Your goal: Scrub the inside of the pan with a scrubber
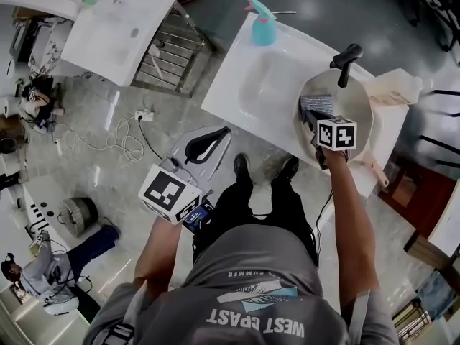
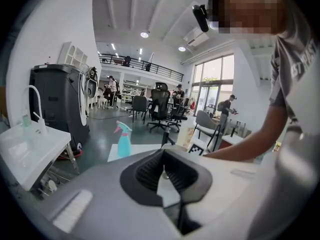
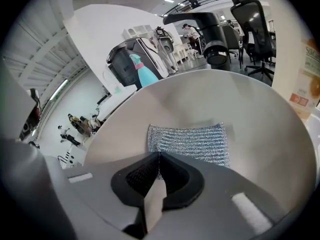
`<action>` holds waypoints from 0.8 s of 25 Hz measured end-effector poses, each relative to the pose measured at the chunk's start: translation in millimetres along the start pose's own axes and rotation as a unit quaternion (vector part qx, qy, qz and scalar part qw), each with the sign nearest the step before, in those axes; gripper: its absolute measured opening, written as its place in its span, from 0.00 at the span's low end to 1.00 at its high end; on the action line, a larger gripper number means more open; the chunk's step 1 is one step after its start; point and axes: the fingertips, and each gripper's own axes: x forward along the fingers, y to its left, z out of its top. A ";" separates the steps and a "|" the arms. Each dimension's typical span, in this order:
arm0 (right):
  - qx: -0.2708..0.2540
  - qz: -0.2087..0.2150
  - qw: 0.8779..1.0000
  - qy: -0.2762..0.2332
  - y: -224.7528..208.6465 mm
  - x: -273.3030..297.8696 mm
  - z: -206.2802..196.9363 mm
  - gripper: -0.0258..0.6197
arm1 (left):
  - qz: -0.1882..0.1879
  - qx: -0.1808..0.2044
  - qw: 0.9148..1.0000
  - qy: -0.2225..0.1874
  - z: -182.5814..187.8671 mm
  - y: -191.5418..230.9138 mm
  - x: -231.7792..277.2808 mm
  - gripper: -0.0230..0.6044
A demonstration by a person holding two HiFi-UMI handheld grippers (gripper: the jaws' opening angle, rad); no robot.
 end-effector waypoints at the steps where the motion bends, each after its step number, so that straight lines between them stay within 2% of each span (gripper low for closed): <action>1: -0.006 -0.001 1.000 0.010 1.2 -1.5 -5.4 0.06 | -0.001 0.000 1.000 0.000 0.4 1.2 0.1 0.04; 7: -0.011 -0.006 0.998 0.068 2.9 -12.7 -38.3 0.06 | -0.007 0.001 1.000 0.002 1.5 6.8 5.3 0.04; 11: 0.010 -0.031 0.996 0.082 -15.3 -20.4 -51.9 0.06 | -0.015 0.004 1.000 0.003 4.9 6.1 13.7 0.04; 16: 0.067 -0.087 0.993 0.049 -62.3 -32.5 -48.9 0.06 | -0.025 0.009 1.000 0.007 6.6 3.4 24.3 0.04; 20: 0.116 -0.113 0.987 0.017 -99.9 -37.2 -44.8 0.06 | -0.027 0.009 1.000 0.012 3.7 3.4 28.4 0.04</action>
